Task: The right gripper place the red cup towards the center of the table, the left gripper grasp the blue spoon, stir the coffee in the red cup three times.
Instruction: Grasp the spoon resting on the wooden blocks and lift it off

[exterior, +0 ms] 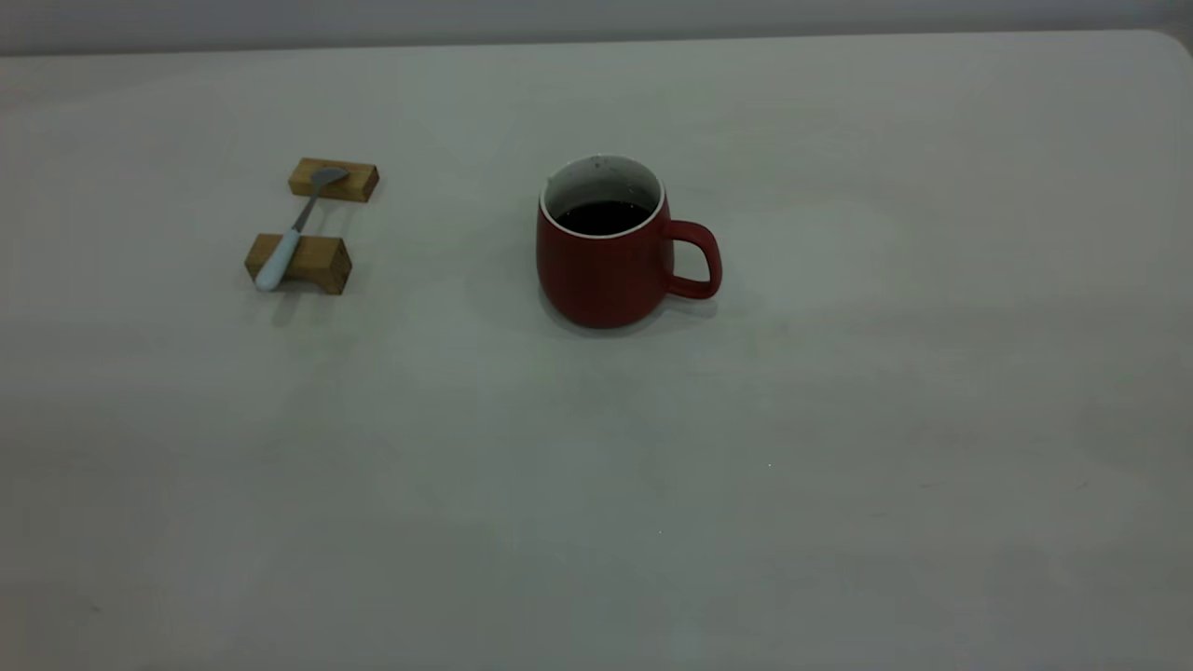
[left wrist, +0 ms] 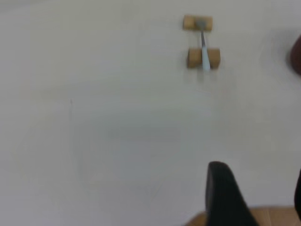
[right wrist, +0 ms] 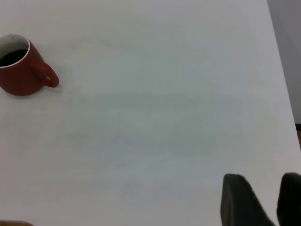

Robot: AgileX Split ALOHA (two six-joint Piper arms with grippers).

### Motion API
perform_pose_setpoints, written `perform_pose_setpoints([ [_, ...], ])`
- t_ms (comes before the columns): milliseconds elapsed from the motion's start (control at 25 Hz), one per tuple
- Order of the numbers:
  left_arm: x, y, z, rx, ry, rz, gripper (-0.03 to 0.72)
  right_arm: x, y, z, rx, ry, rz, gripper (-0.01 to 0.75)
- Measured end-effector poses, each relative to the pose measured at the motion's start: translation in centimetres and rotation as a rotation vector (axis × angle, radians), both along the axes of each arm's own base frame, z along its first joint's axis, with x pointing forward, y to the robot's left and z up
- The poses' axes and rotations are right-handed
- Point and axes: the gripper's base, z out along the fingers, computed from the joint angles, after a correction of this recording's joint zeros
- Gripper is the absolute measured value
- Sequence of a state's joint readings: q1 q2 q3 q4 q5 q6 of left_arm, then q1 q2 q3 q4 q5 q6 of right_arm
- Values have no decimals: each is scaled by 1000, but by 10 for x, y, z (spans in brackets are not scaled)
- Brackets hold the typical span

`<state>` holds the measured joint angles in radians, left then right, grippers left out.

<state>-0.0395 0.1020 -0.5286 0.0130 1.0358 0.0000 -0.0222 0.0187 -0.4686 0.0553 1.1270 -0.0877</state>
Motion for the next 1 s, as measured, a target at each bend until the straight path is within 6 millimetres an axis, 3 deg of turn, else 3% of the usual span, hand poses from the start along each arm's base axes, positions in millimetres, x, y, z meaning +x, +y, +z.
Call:
perform_pose_setpoints([
  [80, 21, -1, 15, 10, 17, -4, 506, 0, 0, 0, 0, 0, 0, 230],
  [240, 82, -2, 38, 20, 129, 0, 608, 0, 0, 0, 0, 0, 0, 232],
  [400, 151, -8, 33, -8, 278, -8, 640, 0, 0, 0, 0, 1, 0, 236],
  [520, 201, -12, 13, -35, 392, -13, 641, 0, 0, 0, 0, 1, 0, 238],
  [640, 247, -17, -20, -56, 527, -17, 641, 0, 0, 0, 0, 1, 0, 238],
  [840, 301, -28, -75, -56, 633, -30, 636, 0, 0, 0, 0, 1, 0, 238],
  [1000, 329, -41, -118, -43, 718, -53, 629, 0, 0, 0, 0, 1, 0, 238],
])
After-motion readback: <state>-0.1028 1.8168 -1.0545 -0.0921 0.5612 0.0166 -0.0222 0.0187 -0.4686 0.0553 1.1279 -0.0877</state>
